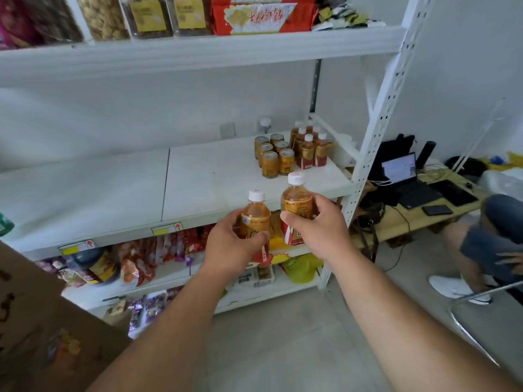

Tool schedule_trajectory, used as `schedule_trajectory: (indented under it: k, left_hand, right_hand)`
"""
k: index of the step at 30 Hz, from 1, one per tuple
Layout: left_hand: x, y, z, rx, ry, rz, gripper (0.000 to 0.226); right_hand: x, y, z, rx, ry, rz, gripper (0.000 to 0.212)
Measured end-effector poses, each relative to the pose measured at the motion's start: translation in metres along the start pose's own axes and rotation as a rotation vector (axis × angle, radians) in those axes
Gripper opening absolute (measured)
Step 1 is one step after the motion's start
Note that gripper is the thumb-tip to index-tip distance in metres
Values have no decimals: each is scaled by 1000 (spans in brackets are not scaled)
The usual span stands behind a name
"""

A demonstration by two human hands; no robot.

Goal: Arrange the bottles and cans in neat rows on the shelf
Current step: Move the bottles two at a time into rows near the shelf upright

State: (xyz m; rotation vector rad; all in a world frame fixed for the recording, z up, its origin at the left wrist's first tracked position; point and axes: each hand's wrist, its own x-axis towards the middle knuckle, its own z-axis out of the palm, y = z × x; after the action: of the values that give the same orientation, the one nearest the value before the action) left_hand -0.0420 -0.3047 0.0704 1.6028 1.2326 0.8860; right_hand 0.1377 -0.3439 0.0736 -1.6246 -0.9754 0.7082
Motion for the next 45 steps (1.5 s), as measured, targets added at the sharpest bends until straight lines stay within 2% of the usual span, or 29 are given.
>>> schedule_trajectory:
  k: [8,15,24,30,36,45]
  left_hand:
    - [23,42,99,-5,-6,16,42]
    - [60,61,150,-8,-17,32,45]
    - [157,53,179,-2,-16,-1,43]
    - [216,40,193,-12,-32,-33,60]
    - [263,28,213,13,-39,-73,50]
    - [329,1,265,56,82,-142,61]
  right_hand:
    - [46,26,-93,27,30,16,44]
    - [93,38,-132,36,35,17,38]
    - [188,48,-126,12,64,42,40]
    - [244,59,-116,10,78,96,35]
    - [295,75,-112,-22,54,127,44]
    - [374,123,-104,-88,-40,168,53]
